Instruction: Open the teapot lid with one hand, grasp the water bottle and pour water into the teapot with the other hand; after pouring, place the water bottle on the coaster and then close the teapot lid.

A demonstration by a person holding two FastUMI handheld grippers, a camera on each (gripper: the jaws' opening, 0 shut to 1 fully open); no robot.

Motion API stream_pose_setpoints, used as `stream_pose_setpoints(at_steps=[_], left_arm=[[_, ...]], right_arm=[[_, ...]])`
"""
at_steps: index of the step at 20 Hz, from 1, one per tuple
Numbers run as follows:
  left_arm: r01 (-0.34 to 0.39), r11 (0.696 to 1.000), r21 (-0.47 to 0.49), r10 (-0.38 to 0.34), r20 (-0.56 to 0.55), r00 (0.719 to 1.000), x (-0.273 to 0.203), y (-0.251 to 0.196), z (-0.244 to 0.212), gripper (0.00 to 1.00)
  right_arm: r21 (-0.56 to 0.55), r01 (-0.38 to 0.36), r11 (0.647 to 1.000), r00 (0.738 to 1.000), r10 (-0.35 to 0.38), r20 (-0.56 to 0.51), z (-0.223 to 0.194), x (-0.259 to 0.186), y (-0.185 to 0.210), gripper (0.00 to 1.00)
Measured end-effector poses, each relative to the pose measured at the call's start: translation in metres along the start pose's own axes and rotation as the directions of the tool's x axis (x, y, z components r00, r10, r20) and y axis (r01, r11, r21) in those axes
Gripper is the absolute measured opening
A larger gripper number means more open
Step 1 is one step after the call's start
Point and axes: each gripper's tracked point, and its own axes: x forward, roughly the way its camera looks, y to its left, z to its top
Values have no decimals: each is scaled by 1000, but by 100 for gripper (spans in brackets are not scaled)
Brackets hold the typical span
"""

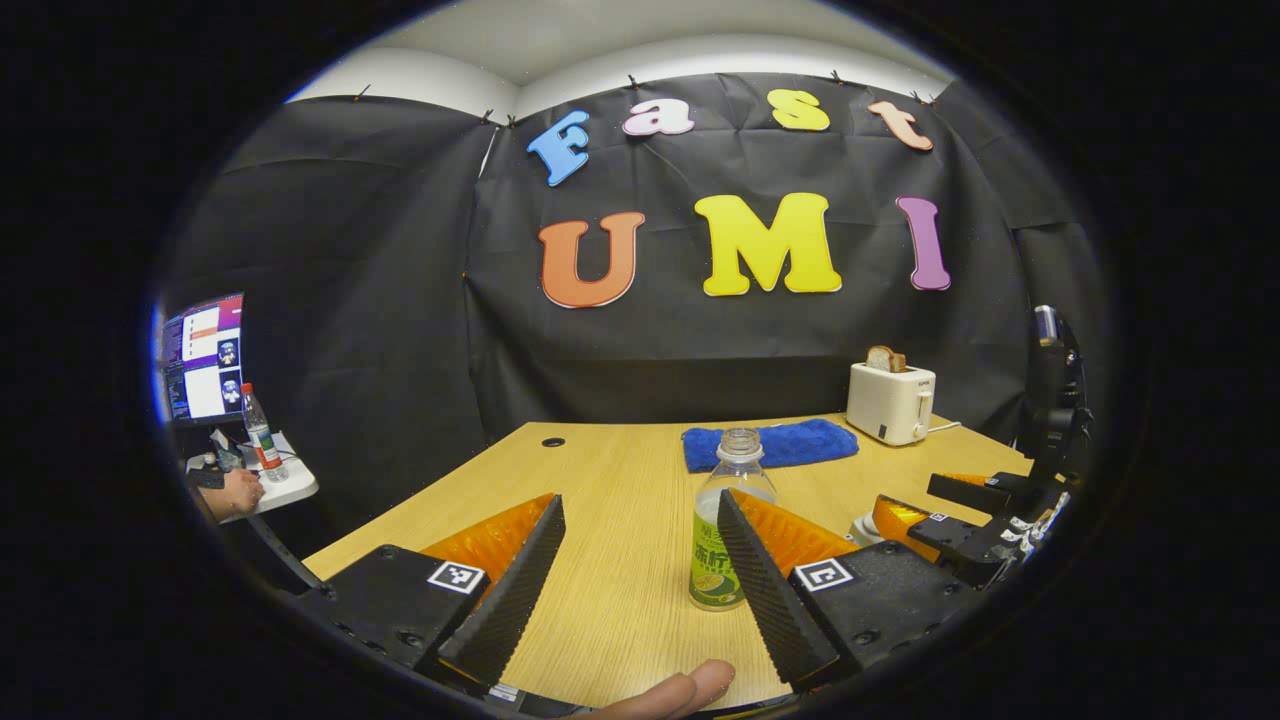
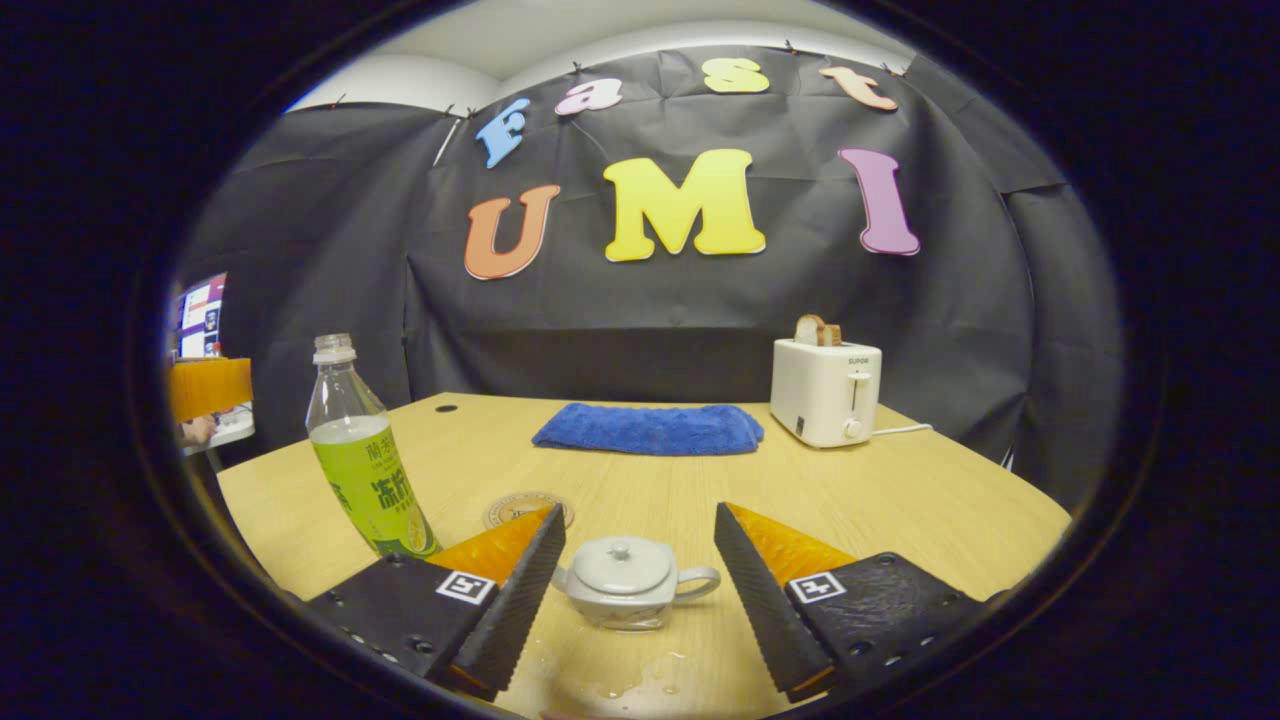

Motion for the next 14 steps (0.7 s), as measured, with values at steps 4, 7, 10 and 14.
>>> stream_pose_setpoints(at_steps=[4,7,10,14], left_arm=[[-18,999,30,18,1,1000,2,-1,-2,96],[-5,999,40,5,-7,1000,3,-4,-5,96],[6,999,43,-5,-16,1000,3,-7,-7,96],[26,999,31,-25,-21,999,4,-11,-9,98]], right_arm=[[-5,-20,1000,1000,20,-23,-8,10,7,73],[-7,-51,999,999,51,-15,-10,13,11,50],[-58,-94,994,996,94,-4,-14,14,18,38],[-71,-83,994,996,82,-23,-14,13,16,28]])
